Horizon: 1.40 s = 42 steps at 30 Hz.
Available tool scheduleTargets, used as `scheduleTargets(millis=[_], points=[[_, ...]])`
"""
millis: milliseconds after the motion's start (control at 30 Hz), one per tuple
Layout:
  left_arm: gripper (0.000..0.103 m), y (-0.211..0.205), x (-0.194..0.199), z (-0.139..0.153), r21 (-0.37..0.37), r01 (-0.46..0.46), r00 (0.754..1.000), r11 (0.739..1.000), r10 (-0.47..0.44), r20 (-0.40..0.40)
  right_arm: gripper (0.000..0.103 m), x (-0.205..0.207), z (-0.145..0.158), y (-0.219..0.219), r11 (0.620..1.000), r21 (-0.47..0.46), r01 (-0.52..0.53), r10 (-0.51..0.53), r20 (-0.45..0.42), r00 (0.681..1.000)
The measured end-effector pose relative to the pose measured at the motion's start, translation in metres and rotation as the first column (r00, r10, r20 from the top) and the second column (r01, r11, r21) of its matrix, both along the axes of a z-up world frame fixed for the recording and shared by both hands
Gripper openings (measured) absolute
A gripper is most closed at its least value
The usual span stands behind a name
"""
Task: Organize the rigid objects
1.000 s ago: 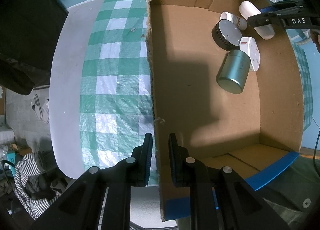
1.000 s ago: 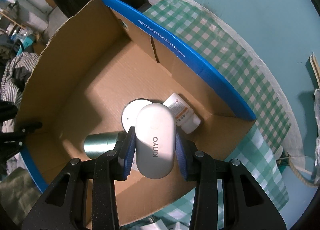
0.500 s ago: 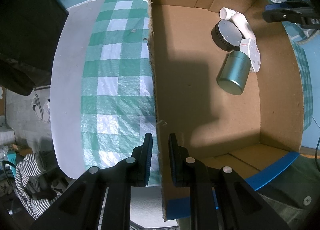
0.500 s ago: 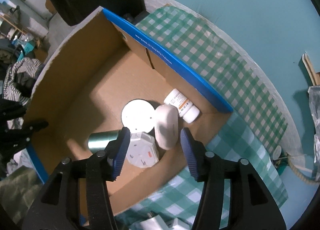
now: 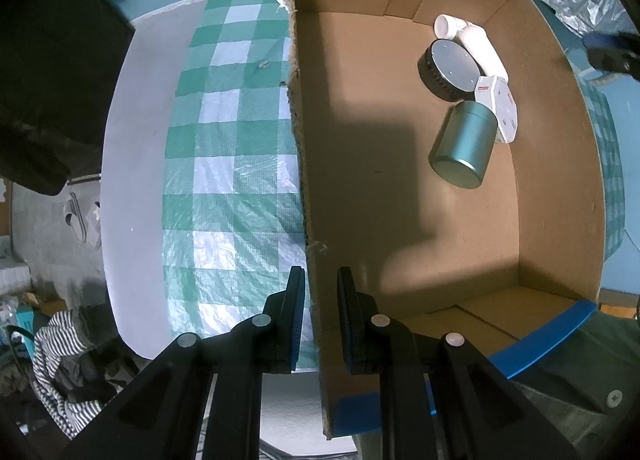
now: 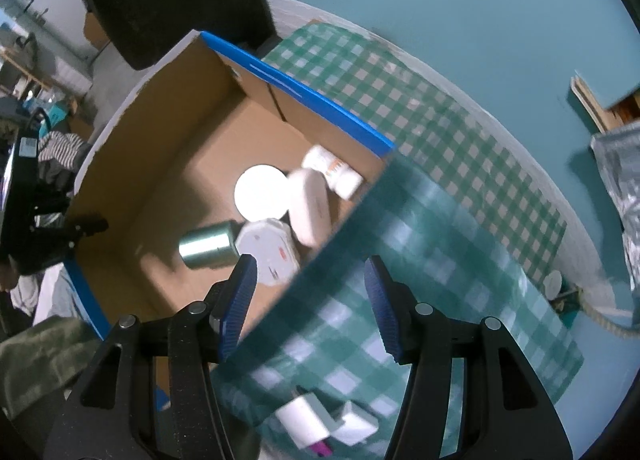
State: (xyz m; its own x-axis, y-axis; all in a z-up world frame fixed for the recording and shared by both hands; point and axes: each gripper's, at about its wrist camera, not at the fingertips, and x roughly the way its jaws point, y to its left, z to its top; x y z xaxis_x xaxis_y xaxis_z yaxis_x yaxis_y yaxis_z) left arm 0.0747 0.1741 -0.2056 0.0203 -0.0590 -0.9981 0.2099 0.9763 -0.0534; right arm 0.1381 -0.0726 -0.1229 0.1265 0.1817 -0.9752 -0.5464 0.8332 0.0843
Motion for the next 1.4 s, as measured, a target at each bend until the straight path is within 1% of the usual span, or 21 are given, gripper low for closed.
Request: scheduleTargets(millis=[167, 367, 467, 567, 700, 900, 1033, 1400], points=[[0.016, -0.004, -0.001, 0.002, -0.003, -0.001, 1.0, 1.0, 0.001, 0.006, 0.057, -0.014, -0.003, -0.032, 0.999, -0.015, 0.047, -0.047, -0.019, 0.999], [0.016, -0.007, -0.002, 0.003, 0.003, 0.01, 1.0, 1.0, -0.01, 0.005, 0.058, -0.038, -0.014, -0.071, 0.992, -0.041, 0.118, -0.12, -0.06, 0.991], [0.016, -0.01, -0.003, 0.002, 0.007, 0.016, 1.0, 1.0, -0.016, 0.003, 0.059, -0.048, -0.019, -0.088, 0.986, -0.042, 0.164, -0.167, -0.08, 0.983], [0.016, -0.012, -0.002, 0.003, 0.009, 0.02, 1.0, 1.0, -0.021, 0.003, 0.062, -0.059, -0.027, -0.104, 0.977, -0.054, 0.207, -0.212, -0.094, 0.973], [0.016, -0.014, -0.002, 0.004, 0.015, 0.028, 1.0, 0.999, -0.028, 0.004, 0.063, -0.077, -0.042, -0.123, 0.967, -0.075, 0.244, -0.253, -0.143, 0.957], [0.016, -0.016, -0.002, 0.004, 0.015, 0.028, 1.0, 0.999, -0.028, 0.001, 0.063, -0.108, -0.072, -0.138, 0.955, -0.123, 0.269, -0.29, -0.216, 0.932], [0.016, -0.016, -0.001, 0.004, 0.015, 0.03, 1.0, 0.999, -0.03, -0.001, 0.063, -0.121, -0.087, -0.142, 0.952, -0.138, 0.274, -0.301, -0.247, 0.921], [0.016, -0.011, 0.001, 0.002, 0.014, 0.031, 1.0, 0.999, -0.031, -0.006, 0.063, -0.13, -0.113, -0.142, 0.94, -0.174, 0.292, -0.331, -0.273, 0.903]])
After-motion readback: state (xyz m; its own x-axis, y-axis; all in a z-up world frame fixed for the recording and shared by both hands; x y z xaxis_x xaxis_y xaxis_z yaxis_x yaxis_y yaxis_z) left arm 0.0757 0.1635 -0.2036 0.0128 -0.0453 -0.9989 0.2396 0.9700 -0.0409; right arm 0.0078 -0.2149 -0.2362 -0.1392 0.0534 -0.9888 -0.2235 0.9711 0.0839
